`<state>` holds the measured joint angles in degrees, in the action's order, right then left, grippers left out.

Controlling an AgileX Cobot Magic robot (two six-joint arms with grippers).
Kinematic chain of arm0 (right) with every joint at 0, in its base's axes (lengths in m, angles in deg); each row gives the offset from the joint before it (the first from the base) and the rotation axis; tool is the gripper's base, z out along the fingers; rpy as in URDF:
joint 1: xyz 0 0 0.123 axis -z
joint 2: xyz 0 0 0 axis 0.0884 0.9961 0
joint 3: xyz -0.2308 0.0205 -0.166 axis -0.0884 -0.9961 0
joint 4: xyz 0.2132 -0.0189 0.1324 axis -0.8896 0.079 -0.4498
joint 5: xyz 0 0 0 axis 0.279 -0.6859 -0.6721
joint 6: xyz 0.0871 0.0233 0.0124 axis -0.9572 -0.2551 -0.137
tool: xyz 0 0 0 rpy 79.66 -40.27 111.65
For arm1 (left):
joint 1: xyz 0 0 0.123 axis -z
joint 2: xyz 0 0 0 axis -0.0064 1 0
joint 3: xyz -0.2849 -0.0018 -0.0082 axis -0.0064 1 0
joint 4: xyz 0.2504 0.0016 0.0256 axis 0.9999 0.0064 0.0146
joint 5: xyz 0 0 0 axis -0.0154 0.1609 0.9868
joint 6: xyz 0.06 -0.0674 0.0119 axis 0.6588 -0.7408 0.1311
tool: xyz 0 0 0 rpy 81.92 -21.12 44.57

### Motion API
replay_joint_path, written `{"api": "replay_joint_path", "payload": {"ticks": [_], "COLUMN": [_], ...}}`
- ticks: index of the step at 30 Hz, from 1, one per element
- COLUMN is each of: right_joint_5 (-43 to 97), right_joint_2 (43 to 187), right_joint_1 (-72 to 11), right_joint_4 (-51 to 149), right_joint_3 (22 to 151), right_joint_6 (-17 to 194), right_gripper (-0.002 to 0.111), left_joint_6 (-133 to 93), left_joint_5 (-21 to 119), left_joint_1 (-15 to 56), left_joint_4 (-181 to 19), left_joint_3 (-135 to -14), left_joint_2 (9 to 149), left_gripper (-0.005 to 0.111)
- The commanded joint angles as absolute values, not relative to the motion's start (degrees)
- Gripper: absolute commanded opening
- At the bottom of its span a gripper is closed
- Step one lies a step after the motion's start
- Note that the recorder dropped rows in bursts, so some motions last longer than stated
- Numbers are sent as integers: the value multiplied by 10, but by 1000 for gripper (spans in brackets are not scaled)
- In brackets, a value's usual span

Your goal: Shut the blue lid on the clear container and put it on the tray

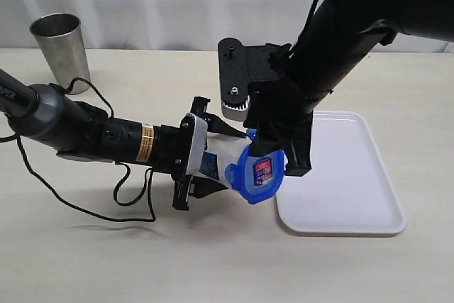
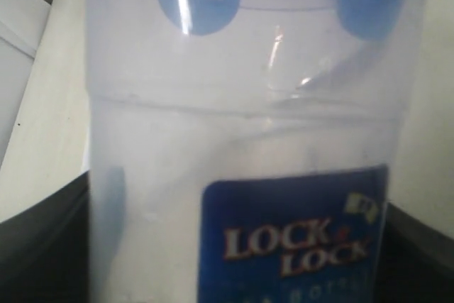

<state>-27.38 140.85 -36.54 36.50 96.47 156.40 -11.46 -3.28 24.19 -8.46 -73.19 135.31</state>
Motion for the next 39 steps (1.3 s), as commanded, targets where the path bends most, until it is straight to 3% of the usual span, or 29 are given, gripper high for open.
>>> {"api": "replay_joint_path", "payload": {"ticks": [1,7,23,39], "right_joint_5": [-271,-269,-244,-222], "right_joint_2": [1419,1417,1442,1455], "right_joint_1": [-361,-361,-372,-392], "right_joint_4": [383,376,337,334], "right_joint_3": [968,968,933,922], "right_joint_6": [1548,1548,1563,1561], "right_gripper": [50,43,43,33], "left_joint_6": [-123,-131,-152,-174], "left_joint_5": [-99,-106,-199,-209], "left_joint_1": [241,241,241,241], "left_joint_4": [-85,-88,-92,-96], "left_joint_3": [-731,-731,-731,-731], "left_joint_2": [1352,1352,1352,1352], "left_gripper": [0,0,0,0]}}
